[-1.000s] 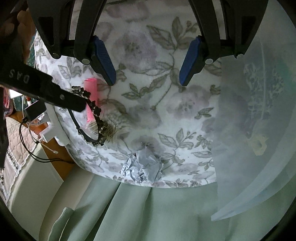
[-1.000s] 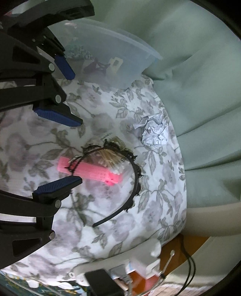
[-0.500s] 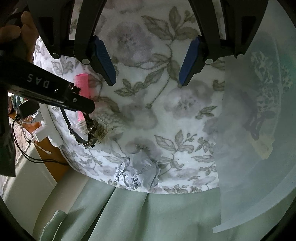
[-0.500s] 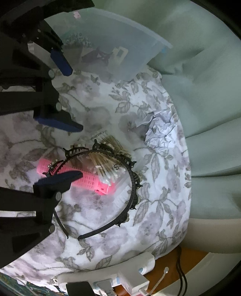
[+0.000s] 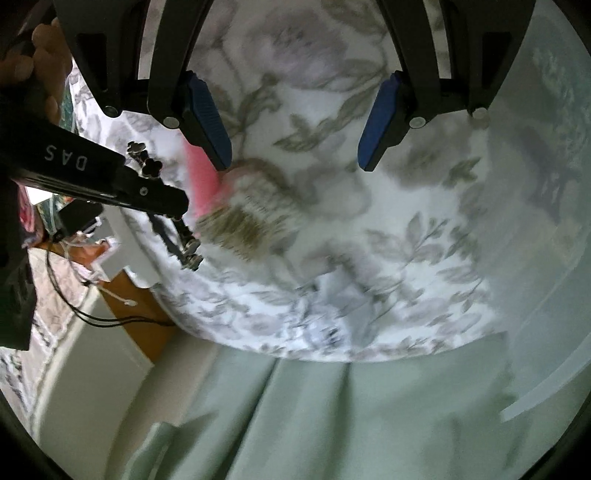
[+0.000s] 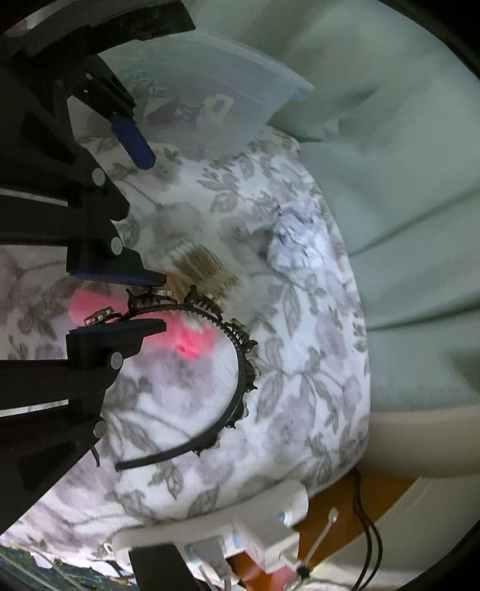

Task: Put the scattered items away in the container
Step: 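Grasp the black headband with the right tool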

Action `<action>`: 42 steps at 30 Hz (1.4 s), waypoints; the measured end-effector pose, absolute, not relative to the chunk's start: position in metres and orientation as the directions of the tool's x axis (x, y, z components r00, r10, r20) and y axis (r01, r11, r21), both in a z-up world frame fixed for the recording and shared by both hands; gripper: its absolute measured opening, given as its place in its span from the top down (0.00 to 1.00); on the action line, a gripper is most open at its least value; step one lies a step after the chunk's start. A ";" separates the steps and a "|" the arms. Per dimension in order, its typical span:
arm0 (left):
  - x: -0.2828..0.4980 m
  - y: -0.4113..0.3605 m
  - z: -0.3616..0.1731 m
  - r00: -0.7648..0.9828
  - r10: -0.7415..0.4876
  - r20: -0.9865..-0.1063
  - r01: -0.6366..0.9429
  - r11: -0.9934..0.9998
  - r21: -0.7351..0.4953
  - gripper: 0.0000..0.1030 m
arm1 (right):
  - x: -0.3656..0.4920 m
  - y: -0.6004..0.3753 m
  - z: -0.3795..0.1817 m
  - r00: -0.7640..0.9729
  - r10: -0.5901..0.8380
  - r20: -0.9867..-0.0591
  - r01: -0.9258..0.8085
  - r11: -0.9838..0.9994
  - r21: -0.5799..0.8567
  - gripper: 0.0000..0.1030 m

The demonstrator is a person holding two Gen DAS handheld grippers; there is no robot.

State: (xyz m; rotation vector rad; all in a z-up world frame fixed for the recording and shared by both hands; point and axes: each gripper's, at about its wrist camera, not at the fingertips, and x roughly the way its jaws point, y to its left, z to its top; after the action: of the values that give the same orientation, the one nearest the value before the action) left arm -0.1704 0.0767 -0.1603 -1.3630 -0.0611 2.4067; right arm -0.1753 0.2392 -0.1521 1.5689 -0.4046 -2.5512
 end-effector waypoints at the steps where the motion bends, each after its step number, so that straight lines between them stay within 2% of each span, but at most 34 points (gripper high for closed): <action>1: -0.172 0.080 -0.161 -0.460 0.346 -0.818 -0.308 -0.926 -0.218 0.30 | -0.175 0.243 -0.152 -0.458 -0.236 -0.857 -0.048 -0.956 0.289 0.81; 15: -0.204 0.117 -0.188 -0.431 0.339 -0.836 -0.426 -0.893 -0.143 0.29 | -0.166 0.278 -0.165 -0.434 -0.224 -0.873 -0.127 -0.944 0.305 0.81; 42: -0.242 0.141 -0.206 -0.472 0.295 -0.831 -0.436 -0.897 -0.071 0.29 | -0.176 0.278 -0.200 -0.361 -0.184 -0.914 -0.153 -0.956 0.252 0.79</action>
State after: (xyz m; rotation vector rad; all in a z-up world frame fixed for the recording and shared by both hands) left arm -0.2419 0.1405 -0.2058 -1.2974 0.2089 2.3711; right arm -0.1760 0.2777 -0.2000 1.7649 -0.4647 -2.5336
